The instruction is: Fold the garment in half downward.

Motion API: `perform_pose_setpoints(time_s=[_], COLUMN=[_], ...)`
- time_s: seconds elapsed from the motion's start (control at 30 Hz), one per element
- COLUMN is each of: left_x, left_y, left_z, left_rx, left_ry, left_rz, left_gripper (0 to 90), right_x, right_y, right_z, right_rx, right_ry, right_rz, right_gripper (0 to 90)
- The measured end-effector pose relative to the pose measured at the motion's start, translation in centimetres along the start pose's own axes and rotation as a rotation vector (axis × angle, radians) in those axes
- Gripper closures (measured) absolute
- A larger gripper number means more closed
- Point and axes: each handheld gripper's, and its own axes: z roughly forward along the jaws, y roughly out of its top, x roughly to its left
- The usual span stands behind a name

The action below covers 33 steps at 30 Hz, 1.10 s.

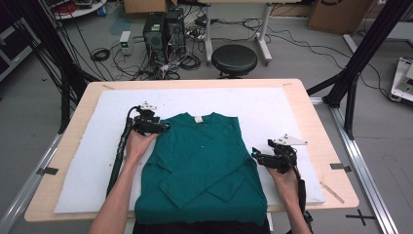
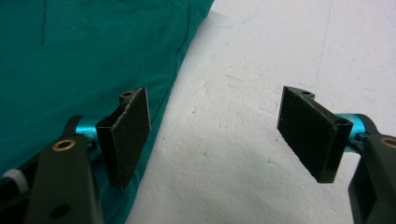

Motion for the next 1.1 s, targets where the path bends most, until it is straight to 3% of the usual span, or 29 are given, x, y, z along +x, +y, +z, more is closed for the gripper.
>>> perform_pose_setpoints(time_s=[0.43, 0.67, 0.87, 1.1], left_x=[0.2, 0.6, 0.8, 0.8], left_y=[-0.5, -0.6, -0.7, -0.7], left_z=[-0.5, -0.5, -0.6, -0.5], left_rx=[-0.015, -0.028, -0.032, -0.033], left_ry=[-0.069, -0.109, -0.117, -0.115], left_rz=[0.023, -0.003, -0.017, -0.022], left_gripper=[64.7, 75.5, 83.6, 84.9], right_x=[0.1, 0.1, -0.1, -0.2], right_y=[0.0, 0.0, 0.0, 1.1], right_z=[0.0, 0.0, 0.0, 0.5], right_rx=[0.002, 0.003, 0.006, 0.039], right_ry=[-0.007, -0.008, -0.001, 0.02], right_rz=[-0.003, -0.004, 0.008, 0.006], right_gripper=[26.0, 26.0, 25.5, 26.0])
